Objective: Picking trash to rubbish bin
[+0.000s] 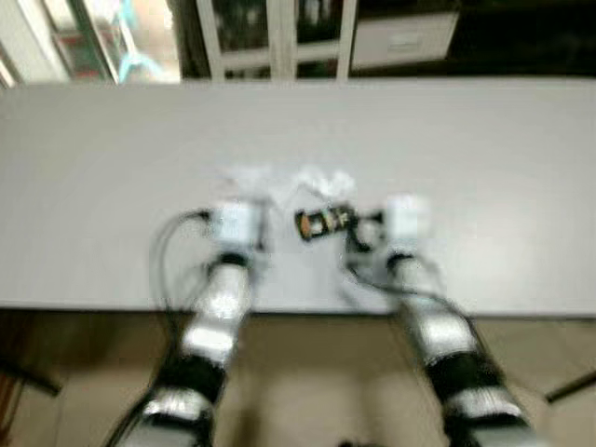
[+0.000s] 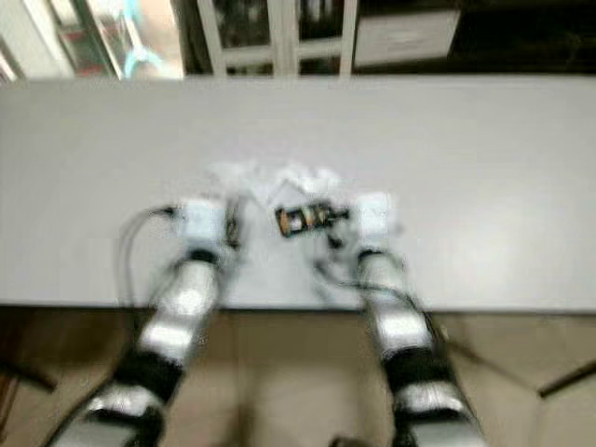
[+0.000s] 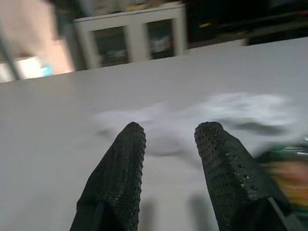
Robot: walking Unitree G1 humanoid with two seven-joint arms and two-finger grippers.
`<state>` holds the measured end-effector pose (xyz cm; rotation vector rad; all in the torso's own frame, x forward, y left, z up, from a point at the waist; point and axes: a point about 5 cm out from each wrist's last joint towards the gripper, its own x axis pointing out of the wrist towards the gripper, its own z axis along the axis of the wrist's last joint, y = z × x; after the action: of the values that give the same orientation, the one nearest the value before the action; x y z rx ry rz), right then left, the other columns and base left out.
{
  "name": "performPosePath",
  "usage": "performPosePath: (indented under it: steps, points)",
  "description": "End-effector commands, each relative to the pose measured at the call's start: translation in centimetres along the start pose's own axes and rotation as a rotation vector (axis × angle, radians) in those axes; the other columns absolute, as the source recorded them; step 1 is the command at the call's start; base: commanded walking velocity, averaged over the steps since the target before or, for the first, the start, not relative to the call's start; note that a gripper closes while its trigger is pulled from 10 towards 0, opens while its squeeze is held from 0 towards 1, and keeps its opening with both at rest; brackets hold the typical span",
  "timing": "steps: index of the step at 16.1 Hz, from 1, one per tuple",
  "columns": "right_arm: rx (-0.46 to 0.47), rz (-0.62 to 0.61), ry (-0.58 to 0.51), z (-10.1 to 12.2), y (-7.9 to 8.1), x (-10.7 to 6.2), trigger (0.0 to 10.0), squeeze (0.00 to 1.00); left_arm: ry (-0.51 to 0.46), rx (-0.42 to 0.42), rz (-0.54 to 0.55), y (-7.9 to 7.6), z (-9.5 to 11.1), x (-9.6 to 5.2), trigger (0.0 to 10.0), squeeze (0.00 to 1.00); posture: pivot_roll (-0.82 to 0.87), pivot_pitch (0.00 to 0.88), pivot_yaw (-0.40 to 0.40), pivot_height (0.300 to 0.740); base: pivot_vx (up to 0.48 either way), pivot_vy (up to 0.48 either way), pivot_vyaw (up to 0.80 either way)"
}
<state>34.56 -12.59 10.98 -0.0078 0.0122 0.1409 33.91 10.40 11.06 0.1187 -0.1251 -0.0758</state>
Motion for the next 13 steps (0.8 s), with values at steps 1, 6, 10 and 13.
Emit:
performPosePath:
  steps: [1,6,10,13]
  points:
    - [0.019,0.026,-0.004,0.15,1.05,0.14,10.0,0.00,0.013,0.014,0.017,0.98,-0.43,-0.21,10.0,0.00,-0.05,0.066,0.030,0.740,0.000,0.000,-0.78]
    - [0.014,0.019,-0.027,0.43,1.02,0.17,10.0,0.00,0.020,0.019,0.015,1.01,-0.44,-0.16,10.0,0.00,-0.05,0.070,0.032,0.740,0.000,0.000,-0.47]
    - [0.007,0.022,-0.023,0.35,1.15,0.13,10.0,0.00,0.022,0.016,0.028,1.26,-0.40,-0.09,10.0,0.00,-0.05,0.071,0.034,0.740,0.066,0.000,0.00]
    - [-0.013,0.030,-0.025,0.35,1.15,0.12,10.0,0.00,0.031,0.024,0.040,1.48,-0.50,-0.05,10.0,0.00,-0.06,0.073,0.034,0.740,0.287,0.000,0.00]
